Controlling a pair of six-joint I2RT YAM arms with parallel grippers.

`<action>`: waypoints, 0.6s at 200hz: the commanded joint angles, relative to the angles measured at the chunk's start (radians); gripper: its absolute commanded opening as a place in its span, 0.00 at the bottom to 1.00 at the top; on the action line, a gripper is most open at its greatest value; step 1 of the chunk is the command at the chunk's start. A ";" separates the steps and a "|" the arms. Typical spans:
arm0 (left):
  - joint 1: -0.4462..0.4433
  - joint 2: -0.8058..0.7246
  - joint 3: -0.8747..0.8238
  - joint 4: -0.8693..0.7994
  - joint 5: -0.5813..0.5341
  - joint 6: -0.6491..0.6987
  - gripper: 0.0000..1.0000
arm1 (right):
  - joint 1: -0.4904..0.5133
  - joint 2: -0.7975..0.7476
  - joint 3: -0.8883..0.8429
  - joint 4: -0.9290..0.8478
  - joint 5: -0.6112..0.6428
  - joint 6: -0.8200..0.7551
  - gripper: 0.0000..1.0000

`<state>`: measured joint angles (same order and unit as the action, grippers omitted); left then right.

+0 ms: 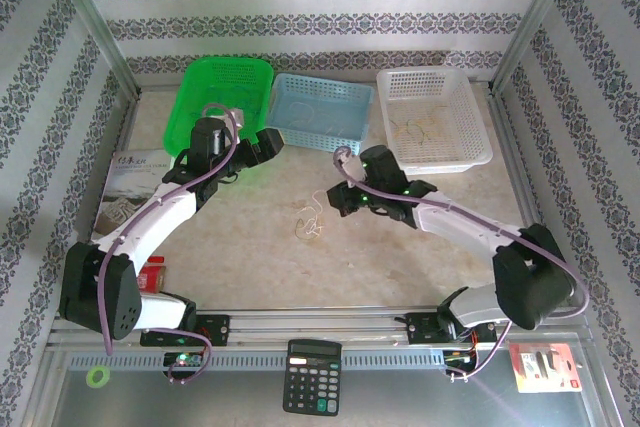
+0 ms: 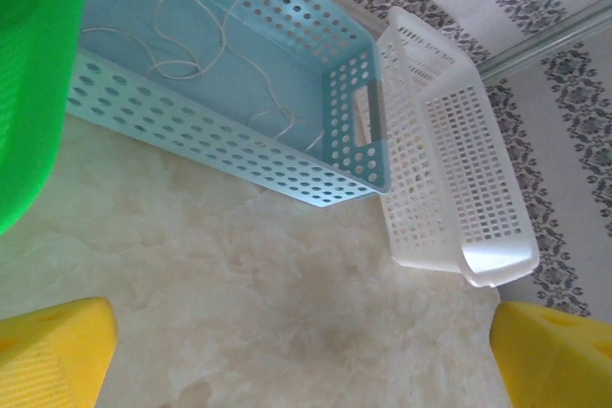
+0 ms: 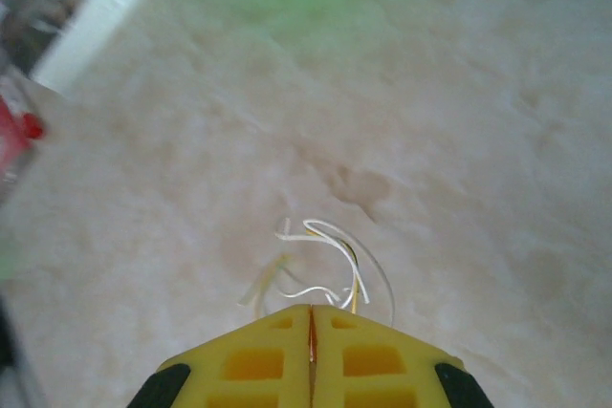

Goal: Untangle the cables

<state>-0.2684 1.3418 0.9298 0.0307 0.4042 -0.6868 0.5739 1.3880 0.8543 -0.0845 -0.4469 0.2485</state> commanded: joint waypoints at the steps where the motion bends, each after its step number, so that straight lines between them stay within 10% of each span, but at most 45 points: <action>1: -0.011 -0.015 0.024 0.087 0.081 -0.008 1.00 | -0.041 -0.015 0.022 0.047 -0.191 0.062 0.00; 120: -0.080 0.104 -0.148 0.344 0.334 0.134 0.97 | -0.098 -0.045 0.115 0.158 -0.224 0.198 0.00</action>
<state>-0.3115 1.4322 0.7959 0.2852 0.6846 -0.6411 0.4858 1.3674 0.9260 0.0200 -0.6441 0.4080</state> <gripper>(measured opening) 0.975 0.053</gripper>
